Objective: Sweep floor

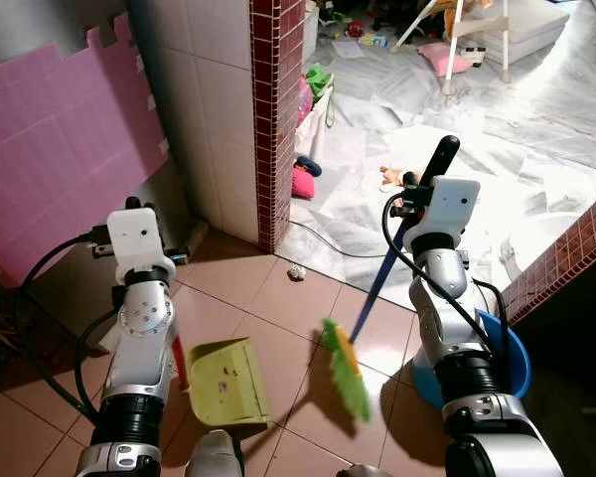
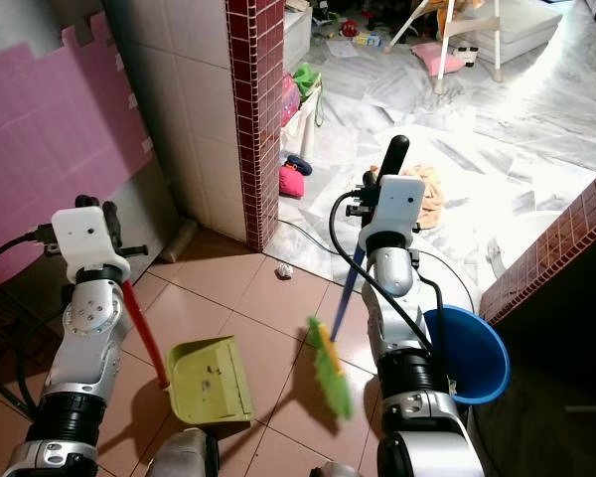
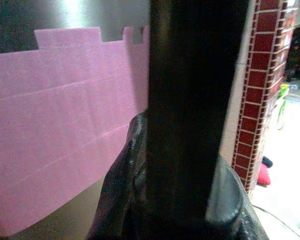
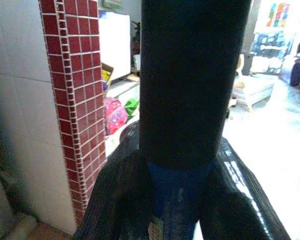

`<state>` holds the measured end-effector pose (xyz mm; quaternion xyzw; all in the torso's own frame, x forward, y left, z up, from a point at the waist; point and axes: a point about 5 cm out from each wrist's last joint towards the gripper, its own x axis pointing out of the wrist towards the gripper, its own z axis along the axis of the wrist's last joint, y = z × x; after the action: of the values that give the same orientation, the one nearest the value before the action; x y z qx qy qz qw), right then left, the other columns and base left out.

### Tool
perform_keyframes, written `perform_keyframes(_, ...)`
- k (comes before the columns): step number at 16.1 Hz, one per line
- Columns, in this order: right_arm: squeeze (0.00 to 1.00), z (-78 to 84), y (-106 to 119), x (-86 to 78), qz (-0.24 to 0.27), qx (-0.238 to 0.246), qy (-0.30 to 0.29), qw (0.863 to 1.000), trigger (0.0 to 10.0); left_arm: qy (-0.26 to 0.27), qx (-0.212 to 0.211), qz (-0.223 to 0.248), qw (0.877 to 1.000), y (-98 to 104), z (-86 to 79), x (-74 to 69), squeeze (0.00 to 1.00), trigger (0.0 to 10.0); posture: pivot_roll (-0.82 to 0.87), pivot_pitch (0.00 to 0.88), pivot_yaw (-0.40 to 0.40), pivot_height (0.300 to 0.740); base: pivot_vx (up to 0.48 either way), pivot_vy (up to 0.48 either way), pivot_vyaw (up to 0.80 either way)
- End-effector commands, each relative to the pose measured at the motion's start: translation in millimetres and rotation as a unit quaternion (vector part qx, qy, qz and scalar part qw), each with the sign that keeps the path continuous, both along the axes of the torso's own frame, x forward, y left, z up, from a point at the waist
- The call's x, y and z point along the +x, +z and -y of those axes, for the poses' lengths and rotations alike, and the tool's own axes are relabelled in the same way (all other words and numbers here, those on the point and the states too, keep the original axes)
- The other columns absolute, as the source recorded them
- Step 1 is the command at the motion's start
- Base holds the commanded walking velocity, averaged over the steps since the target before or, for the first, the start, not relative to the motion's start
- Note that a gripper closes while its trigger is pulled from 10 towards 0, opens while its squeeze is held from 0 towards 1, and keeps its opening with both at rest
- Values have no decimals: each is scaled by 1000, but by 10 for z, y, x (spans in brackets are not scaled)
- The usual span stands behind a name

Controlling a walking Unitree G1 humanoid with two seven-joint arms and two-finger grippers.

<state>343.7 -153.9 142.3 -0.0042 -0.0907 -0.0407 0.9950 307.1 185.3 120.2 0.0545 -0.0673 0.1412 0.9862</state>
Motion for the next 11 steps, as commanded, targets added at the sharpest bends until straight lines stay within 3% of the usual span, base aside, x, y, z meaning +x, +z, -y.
perform_keyframes(1, 0, 45, 211, 28, 37, -17, -12, 999, 10000, -15, 8, 38, 999, 211, 39, 44, 0, 10000, -25, 11, -45, 740, 0, 0, 0)
perform_keyframes(3, 0, 35, 254, 31, 41, -18, -11, 999, 10000, -20, 1, 37, 999, 211, 26, 29, 0, 10000, -23, 10, -46, 740, 0, 0, 0)
perform_keyframes(7, 0, -104, 320, 56, 57, -23, 20, 998, 10000, -20, 1, 44, 999, 258, 26, 53, 0, 10000, -18, 2, -50, 740, 394, 0, 0)
perform_keyframes(11, 0, -123, 309, 20, 57, -31, 26, 998, 10000, -16, 1, 48, 999, 306, -5, 47, 0, 10000, -24, 27, -44, 740, 424, 0, 0)
